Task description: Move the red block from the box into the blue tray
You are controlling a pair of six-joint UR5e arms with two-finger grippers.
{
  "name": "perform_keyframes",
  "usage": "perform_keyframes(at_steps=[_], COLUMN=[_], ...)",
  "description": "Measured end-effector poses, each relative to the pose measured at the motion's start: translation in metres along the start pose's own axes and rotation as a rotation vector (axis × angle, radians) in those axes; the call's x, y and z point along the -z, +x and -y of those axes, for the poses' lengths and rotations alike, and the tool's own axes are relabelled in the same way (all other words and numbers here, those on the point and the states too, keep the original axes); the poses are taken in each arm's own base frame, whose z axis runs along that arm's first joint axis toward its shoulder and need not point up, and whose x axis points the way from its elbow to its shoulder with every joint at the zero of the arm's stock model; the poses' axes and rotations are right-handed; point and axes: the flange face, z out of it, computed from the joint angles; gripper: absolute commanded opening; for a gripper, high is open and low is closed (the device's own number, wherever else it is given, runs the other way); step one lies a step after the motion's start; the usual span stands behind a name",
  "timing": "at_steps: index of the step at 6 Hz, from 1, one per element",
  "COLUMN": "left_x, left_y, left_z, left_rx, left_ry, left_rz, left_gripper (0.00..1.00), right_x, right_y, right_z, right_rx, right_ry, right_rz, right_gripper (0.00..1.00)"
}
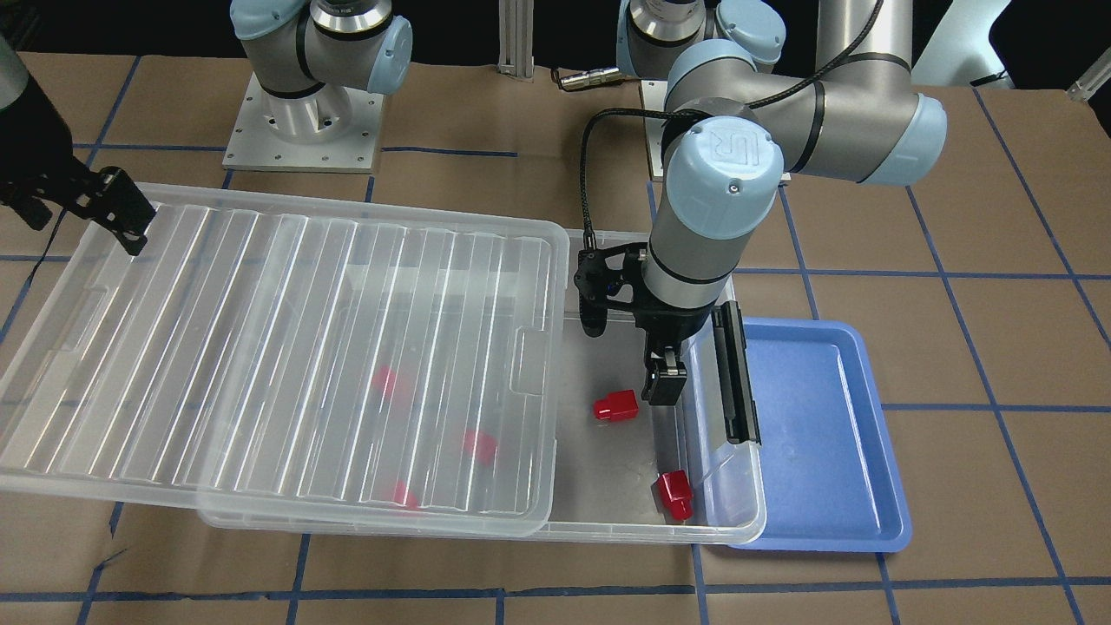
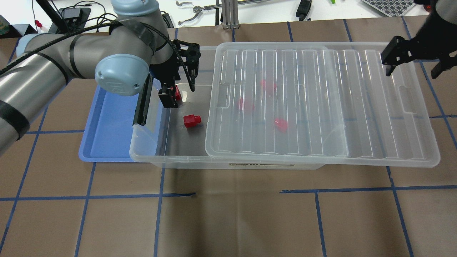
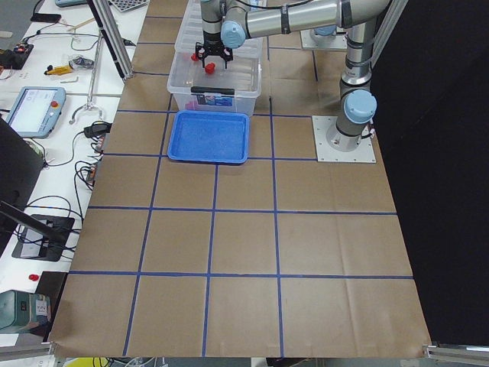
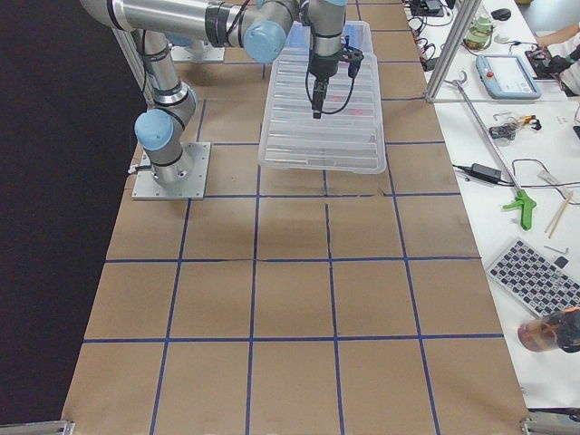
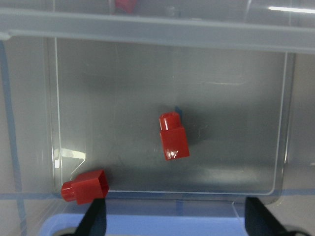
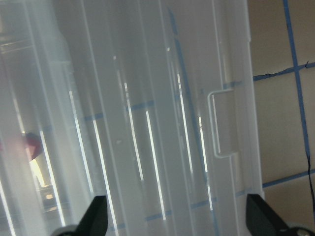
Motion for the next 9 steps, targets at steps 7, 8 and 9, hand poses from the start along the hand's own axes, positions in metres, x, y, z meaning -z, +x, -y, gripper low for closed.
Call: perform_keyframes(at_steps=[7, 8, 9], left_x=[-0.130, -0.136, -0.140], left_y=[0.021, 0.021, 0.021], left_z=[-0.005, -0.005, -0.005], left_rx=[0.027, 0.028, 0.028], left_ry=[0.002, 0.002, 0.003], left_rz=[-0.019, -0.026, -0.031], left_gripper=[0.93, 0.87, 0.73], right_x=[0.033, 0.031, 0.033], right_y=[-0.111, -0.111, -0.111], right_z=[-0.018, -0.019, -0.020], right_rx=[-0.006, -0.005, -0.005], right_ry=[-0.027, -0.029, -0.024], right_rz=[0.080, 0.079, 0.081], right_gripper=[1.00, 1.00, 1.00])
